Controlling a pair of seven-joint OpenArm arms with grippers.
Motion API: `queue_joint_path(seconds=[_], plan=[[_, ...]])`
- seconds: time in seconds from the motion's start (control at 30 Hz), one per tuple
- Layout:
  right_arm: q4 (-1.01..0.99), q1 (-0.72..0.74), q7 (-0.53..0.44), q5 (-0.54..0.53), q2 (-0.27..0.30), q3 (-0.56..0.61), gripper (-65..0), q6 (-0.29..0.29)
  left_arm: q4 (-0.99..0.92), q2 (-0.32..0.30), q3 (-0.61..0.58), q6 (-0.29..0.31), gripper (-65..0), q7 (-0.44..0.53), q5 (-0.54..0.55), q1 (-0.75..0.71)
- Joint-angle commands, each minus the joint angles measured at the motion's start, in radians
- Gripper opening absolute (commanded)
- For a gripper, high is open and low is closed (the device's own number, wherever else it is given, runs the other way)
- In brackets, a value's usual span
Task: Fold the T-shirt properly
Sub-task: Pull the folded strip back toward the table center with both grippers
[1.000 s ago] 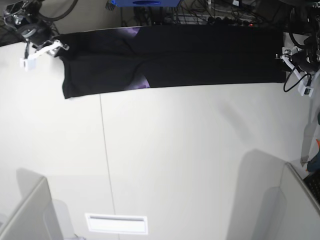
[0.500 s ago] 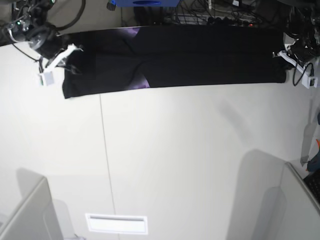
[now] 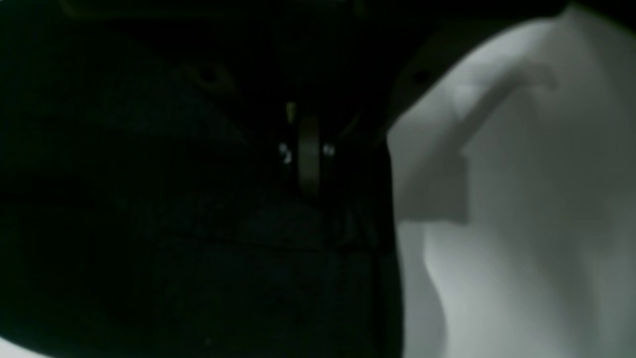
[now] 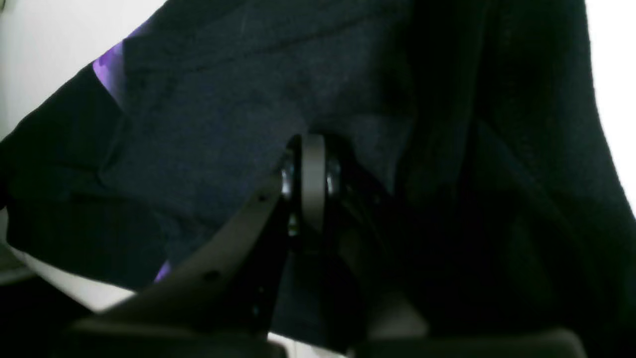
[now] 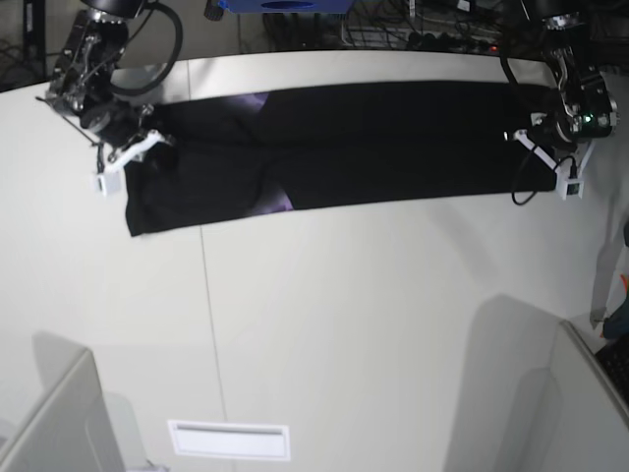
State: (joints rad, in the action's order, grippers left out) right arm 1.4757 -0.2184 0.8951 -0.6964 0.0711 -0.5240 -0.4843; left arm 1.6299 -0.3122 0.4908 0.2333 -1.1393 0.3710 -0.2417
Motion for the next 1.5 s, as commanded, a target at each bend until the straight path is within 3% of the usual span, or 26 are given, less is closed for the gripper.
queue_joint_path(seconds=[0.0,0.13,0.3,0.37,0.77,0.87,0.97,1.1,1.23,1.27,1.4,1.43,1.47], plan=[[-0.019,0.023,0.023,0.079,0.008,-0.002,-65.0,0.02,-0.01,-0.009,0.001,-0.002,-65.0,-0.002,0.003,0.043],[-0.036,0.093,0.062,0.086,-0.011,0.003,-65.0,0.025,-0.115,-0.012,-0.04,-0.004,-65.0,-0.003,0.003,0.198],[-0.03,0.141,0.072,0.085,-0.038,0.005,-65.0,0.123,-0.271,-0.015,-0.129,-0.004,-65.0,0.002,0.001,0.342],[-0.028,0.153,0.072,0.082,-0.04,0.005,-65.0,0.128,-0.288,-0.015,-0.151,-0.004,-65.0,0.015,0.001,0.368],[-0.023,0.172,0.063,0.077,-0.041,-0.006,-65.0,0.134,-0.204,-0.083,-0.14,-0.004,-65.0,0.014,0.004,0.344],[0.055,0.169,0.069,0.077,-0.049,0.002,-65.0,0.134,-0.127,-0.109,-0.139,-0.002,-65.0,0.011,0.012,0.342],[0.167,0.158,0.075,0.077,-0.07,0.003,-65.0,0.134,-0.052,-0.107,-0.034,0.008,-65.0,-0.048,0.013,0.341],[0.351,0.126,0.146,0.077,-0.078,0.005,-65.0,0.134,0.083,-0.107,0.173,0.173,-65.0,-0.167,0.095,0.304],[0.477,0.096,0.184,0.077,-0.093,0.005,-65.0,0.129,0.119,-0.109,0.311,0.286,-65.0,-0.156,0.237,0.181],[0.487,0.089,0.184,0.077,-0.095,0.005,-65.0,0.128,0.112,-0.104,0.328,0.297,-57.6,-0.138,0.257,0.157],[0.487,0.076,0.181,0.077,-0.098,0.051,-65.0,0.126,0.017,-0.103,0.354,0.32,-11.7,0.0,0.34,0.071],[0.487,0.07,0.181,0.077,-0.098,0.064,-65.0,0.126,-0.018,-0.103,0.349,0.32,-2.5,0.037,0.359,0.061],[0.487,0.064,0.177,0.077,-0.098,0.078,-65.0,0.126,-0.046,-0.104,0.346,0.32,0.0,0.061,0.374,0.057]])
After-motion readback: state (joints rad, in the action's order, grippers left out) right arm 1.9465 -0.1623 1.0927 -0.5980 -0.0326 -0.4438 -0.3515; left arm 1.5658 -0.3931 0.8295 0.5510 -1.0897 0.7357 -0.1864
